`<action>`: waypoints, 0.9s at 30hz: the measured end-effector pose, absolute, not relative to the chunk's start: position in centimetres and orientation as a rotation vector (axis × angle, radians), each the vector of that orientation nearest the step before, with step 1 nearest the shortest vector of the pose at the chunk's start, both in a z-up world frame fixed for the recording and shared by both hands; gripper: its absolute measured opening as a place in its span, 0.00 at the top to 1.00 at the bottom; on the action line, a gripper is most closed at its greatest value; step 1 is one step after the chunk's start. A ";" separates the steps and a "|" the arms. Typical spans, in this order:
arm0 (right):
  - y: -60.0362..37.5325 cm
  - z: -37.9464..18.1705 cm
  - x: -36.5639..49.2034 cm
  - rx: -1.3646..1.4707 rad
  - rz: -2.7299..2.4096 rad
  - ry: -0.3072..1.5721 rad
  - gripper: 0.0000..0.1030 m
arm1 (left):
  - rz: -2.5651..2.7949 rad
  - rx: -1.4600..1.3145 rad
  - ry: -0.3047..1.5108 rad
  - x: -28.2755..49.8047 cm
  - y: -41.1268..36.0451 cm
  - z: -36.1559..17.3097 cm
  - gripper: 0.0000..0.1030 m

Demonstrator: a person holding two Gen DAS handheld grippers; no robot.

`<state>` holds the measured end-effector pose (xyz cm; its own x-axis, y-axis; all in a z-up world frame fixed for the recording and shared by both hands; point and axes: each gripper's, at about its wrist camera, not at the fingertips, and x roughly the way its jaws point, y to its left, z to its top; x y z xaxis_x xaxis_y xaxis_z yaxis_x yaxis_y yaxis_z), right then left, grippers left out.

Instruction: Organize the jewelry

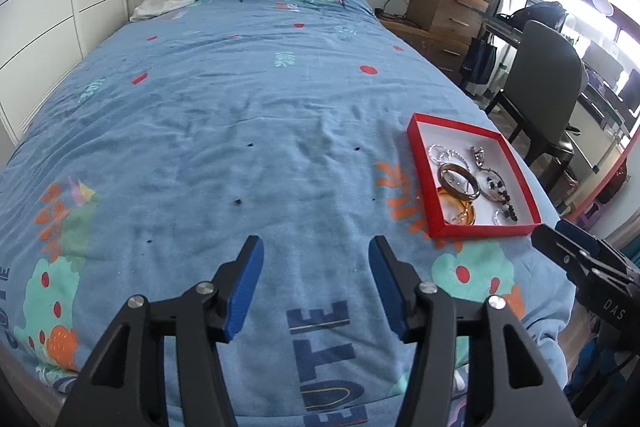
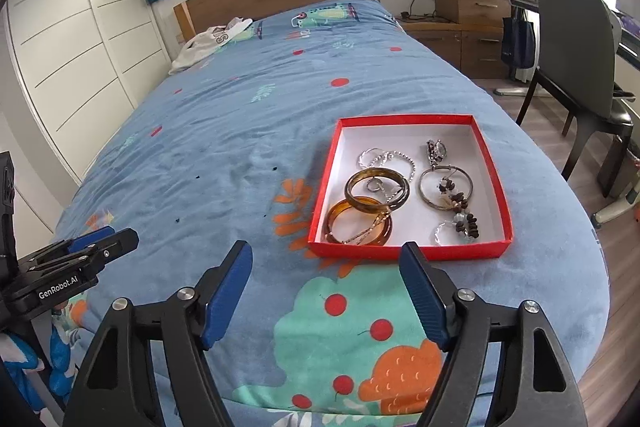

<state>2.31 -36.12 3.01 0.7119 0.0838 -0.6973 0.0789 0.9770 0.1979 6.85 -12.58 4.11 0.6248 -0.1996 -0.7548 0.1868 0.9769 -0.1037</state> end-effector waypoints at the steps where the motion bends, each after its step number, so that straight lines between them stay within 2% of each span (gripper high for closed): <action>1: -35.7 3.1 2.0 0.214 0.006 0.781 0.23 | -0.212 -0.012 0.865 6.5 -12.2 4.2 0.48; 11: -33.0 3.9 -0.6 0.179 -0.016 0.776 0.02 | -0.148 -0.003 0.814 2.6 -9.0 5.6 0.48; 27: -32.8 4.5 -3.1 0.160 -0.063 0.757 0.01 | -0.097 -0.007 0.746 0.1 -7.6 7.5 0.48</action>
